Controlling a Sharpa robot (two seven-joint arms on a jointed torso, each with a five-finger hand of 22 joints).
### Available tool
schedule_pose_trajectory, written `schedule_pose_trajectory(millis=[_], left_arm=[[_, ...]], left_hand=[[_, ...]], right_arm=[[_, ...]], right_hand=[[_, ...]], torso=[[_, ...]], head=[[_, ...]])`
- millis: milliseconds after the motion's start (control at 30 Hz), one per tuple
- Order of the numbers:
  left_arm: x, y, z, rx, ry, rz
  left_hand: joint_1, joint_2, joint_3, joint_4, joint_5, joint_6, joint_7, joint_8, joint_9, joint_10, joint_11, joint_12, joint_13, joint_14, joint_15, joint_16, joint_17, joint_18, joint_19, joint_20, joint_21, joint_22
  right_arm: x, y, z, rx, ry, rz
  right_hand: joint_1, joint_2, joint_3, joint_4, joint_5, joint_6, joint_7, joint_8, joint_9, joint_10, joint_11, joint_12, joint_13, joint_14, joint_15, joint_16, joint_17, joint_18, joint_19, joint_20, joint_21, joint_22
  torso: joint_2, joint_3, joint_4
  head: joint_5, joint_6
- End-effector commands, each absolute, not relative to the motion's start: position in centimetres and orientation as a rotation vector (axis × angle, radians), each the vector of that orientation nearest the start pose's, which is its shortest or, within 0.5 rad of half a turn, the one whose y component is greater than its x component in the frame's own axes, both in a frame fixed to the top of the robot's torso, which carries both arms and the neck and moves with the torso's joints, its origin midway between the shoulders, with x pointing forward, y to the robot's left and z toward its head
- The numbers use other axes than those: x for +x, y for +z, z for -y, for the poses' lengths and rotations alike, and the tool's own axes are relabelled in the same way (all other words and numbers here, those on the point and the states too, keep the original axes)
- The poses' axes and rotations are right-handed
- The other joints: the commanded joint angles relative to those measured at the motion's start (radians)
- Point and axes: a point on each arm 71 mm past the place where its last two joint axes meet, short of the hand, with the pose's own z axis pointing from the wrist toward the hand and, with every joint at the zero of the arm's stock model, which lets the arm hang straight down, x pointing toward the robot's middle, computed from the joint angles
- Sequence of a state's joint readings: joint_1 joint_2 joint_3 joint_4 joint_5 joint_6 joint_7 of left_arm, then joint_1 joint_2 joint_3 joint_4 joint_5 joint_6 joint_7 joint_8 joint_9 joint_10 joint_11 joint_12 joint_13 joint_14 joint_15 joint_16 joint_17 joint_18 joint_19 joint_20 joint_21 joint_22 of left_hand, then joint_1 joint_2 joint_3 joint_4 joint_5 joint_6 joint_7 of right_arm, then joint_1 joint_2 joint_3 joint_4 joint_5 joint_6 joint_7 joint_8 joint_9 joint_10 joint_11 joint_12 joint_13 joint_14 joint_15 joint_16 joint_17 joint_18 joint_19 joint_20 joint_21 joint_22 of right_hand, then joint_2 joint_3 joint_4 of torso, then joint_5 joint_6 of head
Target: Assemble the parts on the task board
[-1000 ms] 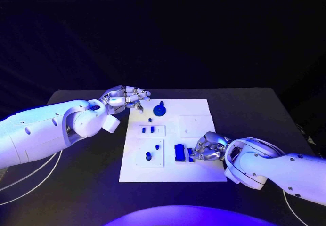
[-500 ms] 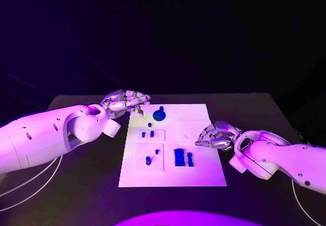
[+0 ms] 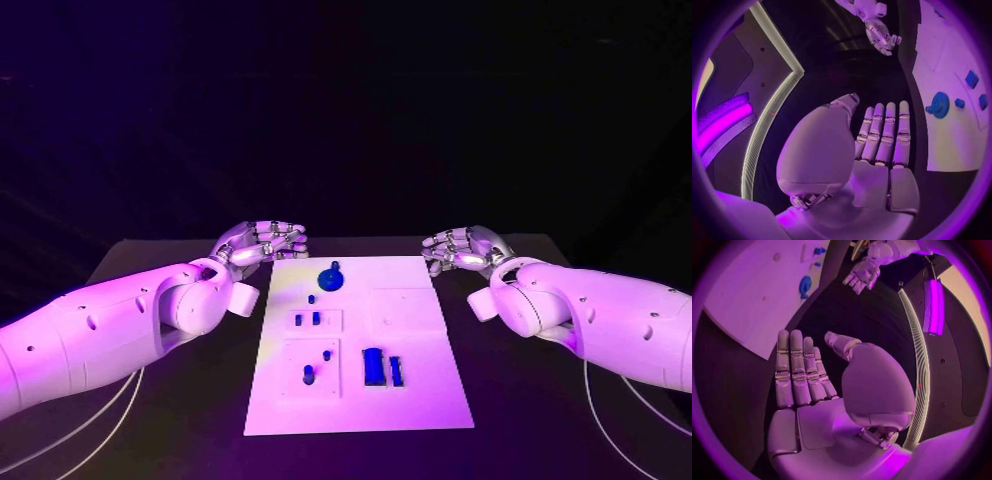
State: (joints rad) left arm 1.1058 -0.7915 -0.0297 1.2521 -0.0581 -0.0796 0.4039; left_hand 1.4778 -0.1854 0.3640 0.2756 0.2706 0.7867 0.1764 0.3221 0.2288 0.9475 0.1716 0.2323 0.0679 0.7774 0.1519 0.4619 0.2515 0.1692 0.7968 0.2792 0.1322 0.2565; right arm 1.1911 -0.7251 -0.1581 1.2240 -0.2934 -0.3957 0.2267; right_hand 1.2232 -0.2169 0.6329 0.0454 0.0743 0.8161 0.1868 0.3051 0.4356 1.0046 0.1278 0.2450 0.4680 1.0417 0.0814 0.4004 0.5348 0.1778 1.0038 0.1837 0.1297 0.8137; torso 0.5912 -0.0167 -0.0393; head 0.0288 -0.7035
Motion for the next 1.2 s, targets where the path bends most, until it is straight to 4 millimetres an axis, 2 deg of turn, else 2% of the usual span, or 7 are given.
schedule_pose_trajectory(millis=[33, 133, 167, 333, 367, 500, 1200], left_arm=[[51.9, -23.8, -26.4, -1.165, -1.501, -1.339], [52.5, -24.5, -26.6, -1.201, -1.439, -1.287], [52.1, -24.5, -25.9, -1.159, -1.487, -1.424], [51.8, -24.5, -25.5, -1.163, -1.474, -1.412], [51.7, -24.4, -25.3, -1.164, -1.469, -1.407], [51.2, -24.3, -24.5, -1.171, -1.442, -1.382], [46.3, -22.5, -19.3, -1.208, -1.233, -1.221]], left_hand=[[-0.017, -0.009, 0.006, -0.003, -0.009, -0.001, -0.003, -0.021, -0.010, 0.004, 0.001, -0.062, -0.003, -0.010, 0.011, -0.093, -0.015, 0.009, -0.004, 0.009, -0.050, -0.046], [-0.030, -0.006, -0.015, -0.006, -0.011, -0.013, 0.000, -0.046, -0.028, -0.020, -0.010, -0.126, -0.005, -0.045, 0.024, -0.189, -0.041, -0.014, -0.048, 0.012, -0.072, -0.100], [-0.457, 0.185, -0.364, -0.276, -0.271, -0.787, -0.176, -0.322, -0.229, -0.947, -0.172, -0.232, -0.068, -0.777, -0.152, -0.462, -0.252, -0.169, -0.797, -0.279, -0.132, -0.257], [-0.637, 0.185, -0.364, -0.276, -0.271, -0.787, -0.176, -0.322, -0.229, -0.947, -0.172, -0.232, -0.068, -0.777, -0.152, -0.462, -0.252, -0.169, -0.797, -0.279, -0.132, -0.257], [-0.670, 0.185, -0.364, -0.276, -0.271, -0.787, -0.176, -0.322, -0.229, -0.947, -0.172, -0.232, -0.068, -0.777, -0.152, -0.462, -0.252, -0.169, -0.797, -0.279, -0.132, -0.257], [-1.478, 0.185, -0.364, -0.276, -0.271, -0.787, -0.176, -0.322, -0.229, -0.947, -0.172, -0.232, -0.068, -0.777, -0.152, -0.462, -0.252, -0.169, -0.797, -0.279, -0.132, -0.257], [-1.478, 0.185, -0.364, -0.276, -0.271, -0.787, -0.176, -0.322, -0.229, -0.947, -0.172, -0.232, -0.068, -0.777, -0.152, -0.462, -0.252, -0.169, -0.797, -0.279, -0.132, -0.257]], right_arm=[[53.4, -24.4, 25.2, 1.060, 1.232, -1.479], [54.2, -24.5, 25.4, 1.062, 1.250, -1.457], [53.9, -24.8, 25.8, 1.016, 1.093, -1.527], [53.3, -24.7, 25.1, 1.032, 1.111, -1.499], [53.1, -24.7, 24.9, 1.038, 1.117, -1.490], [52.0, -24.5, 23.7, 1.070, 1.149, -1.436], [46.2, -22.4, 19.2, 1.209, 1.229, -1.218]], right_hand=[[0.000, 0.012, -0.016, -0.009, -0.009, 0.011, -0.001, -0.030, -0.023, 0.009, 0.012, -0.058, -0.123, -0.014, 0.017, -0.093, -0.052, 0.006, -0.002, 0.019, -0.064, -0.100], [0.000, 0.015, -0.045, -0.014, -0.009, 0.024, 0.005, -0.063, -0.045, 0.024, 0.023, -0.102, -0.234, -0.019, 0.031, -0.170, -0.105, 0.007, -0.049, 0.039, -0.065, -0.228], [-0.366, 0.217, -0.633, -0.045, -0.074, -0.816, -0.187, -0.305, -0.436, -0.288, -0.128, -0.245, -0.468, -0.326, -0.081, -0.400, -0.535, -0.178, -1.004, -0.184, -0.130, -0.814], [-0.513, 0.217, -0.633, -0.045, -0.074, -0.816, -0.187, -0.305, -0.436, -1.005, -0.128, -0.245, -0.468, -1.042, -0.081, -0.400, -0.535, -0.178, -1.004, -0.184, -0.130, -0.814], [-1.223, 0.217, -0.633, -0.045, -0.074, -0.816, -0.187, -0.305, -0.436, -1.005, -0.128, -0.245, -0.468, -1.042, -0.081, -0.400, -0.535, -0.178, -1.004, -0.184, -0.130, -0.814], [-1.223, 0.217, -0.633, -0.045, -0.074, -0.816, -0.187, -0.305, -0.436, -1.005, -0.128, -0.245, -0.468, -1.042, -0.081, -0.400, -0.535, -0.178, -1.004, -0.184, -0.130, -0.814], [-1.223, 0.217, -0.633, -0.045, -0.074, -0.816, -0.187, -0.305, -0.436, -1.005, -0.128, -0.245, -0.468, -1.042, -0.081, -0.400, -0.535, -0.178, -1.004, -0.184, -0.130, -0.814]], torso=[[-0.020, 0.0020, 0.0016], [-0.025, 0.0045, 0.0024], [-0.014, 0.0010, 0.0011], [-0.021, 0.0045, 0.0097], [-0.024, 0.0058, 0.0128], [-0.037, 0.0121, 0.0281], [-0.047, 0.0167, 0.0393]], head=[[0.000, 0.021], [0.000, 0.040], [-0.001, 0.023], [-0.007, 0.041], [-0.009, 0.047], [-0.020, 0.080], [-0.029, 0.104]])
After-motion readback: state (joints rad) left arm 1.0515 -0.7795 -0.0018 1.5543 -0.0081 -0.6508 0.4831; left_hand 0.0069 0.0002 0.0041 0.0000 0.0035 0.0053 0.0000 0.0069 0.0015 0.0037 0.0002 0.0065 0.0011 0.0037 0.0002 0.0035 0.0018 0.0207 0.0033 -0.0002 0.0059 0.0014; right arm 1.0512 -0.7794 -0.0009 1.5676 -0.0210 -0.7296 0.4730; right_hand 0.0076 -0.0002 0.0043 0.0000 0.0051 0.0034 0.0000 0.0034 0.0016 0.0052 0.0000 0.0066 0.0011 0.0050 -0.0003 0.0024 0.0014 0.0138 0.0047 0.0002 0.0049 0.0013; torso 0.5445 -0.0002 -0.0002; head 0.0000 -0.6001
